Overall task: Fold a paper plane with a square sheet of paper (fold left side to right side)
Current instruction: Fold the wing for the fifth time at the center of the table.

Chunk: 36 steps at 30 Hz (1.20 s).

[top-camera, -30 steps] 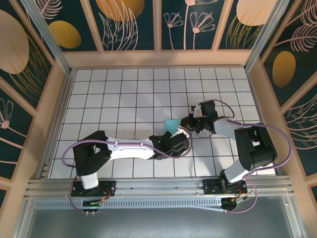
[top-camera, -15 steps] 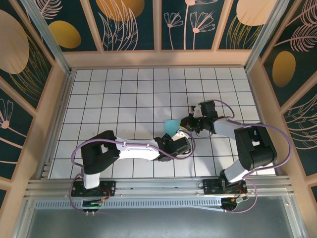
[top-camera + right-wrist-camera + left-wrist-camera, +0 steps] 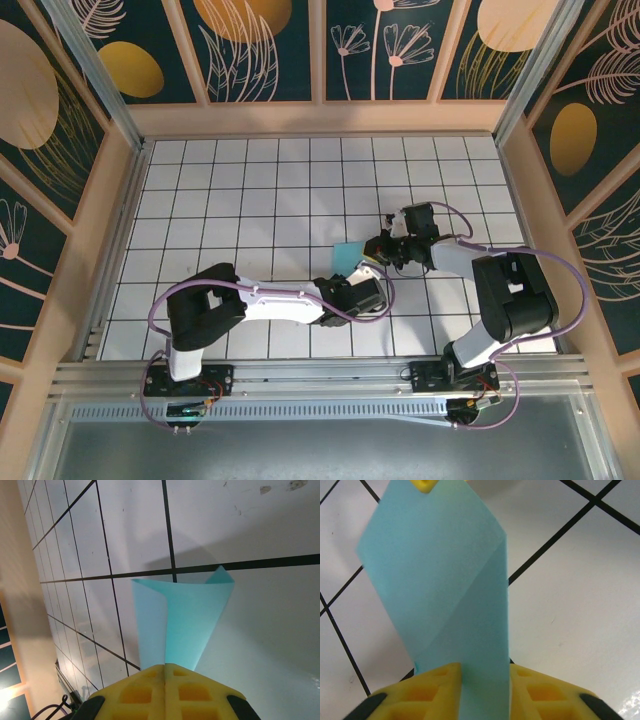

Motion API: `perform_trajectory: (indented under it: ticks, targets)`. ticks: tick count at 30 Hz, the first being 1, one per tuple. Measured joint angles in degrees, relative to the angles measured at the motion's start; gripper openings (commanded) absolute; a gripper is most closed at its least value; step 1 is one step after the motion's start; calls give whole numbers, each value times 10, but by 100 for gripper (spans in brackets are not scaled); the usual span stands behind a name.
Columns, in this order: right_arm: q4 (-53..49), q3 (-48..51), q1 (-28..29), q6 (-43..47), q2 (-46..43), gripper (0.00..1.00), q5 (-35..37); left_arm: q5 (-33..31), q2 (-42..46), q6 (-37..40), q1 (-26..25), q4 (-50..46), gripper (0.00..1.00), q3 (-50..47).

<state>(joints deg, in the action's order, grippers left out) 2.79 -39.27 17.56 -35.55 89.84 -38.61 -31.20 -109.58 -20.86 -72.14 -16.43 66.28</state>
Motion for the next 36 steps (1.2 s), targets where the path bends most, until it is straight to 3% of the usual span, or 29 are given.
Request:
perform_trajectory:
  ticks: [4, 10, 17, 25, 36]
  targets:
    - [-1, 0, -1, 0, -2, 13, 3, -3, 0, -14, 0, 14, 14, -13]
    - [-18, 1, -29, 8, -47, 34, 35, -3, 0, -33, 0, 33, 9, -38]
    - [-63, 22, -109, 28, -170, 46, 88, 26, 6, -47, 4, 75, 7, -58]
    - [-110, 49, -195, 71, -269, 57, 105, 152, 64, -74, 65, 161, 1, -127]
    - [-91, 118, -196, 96, -286, 59, 46, 386, 75, -156, 158, 266, 0, -160]
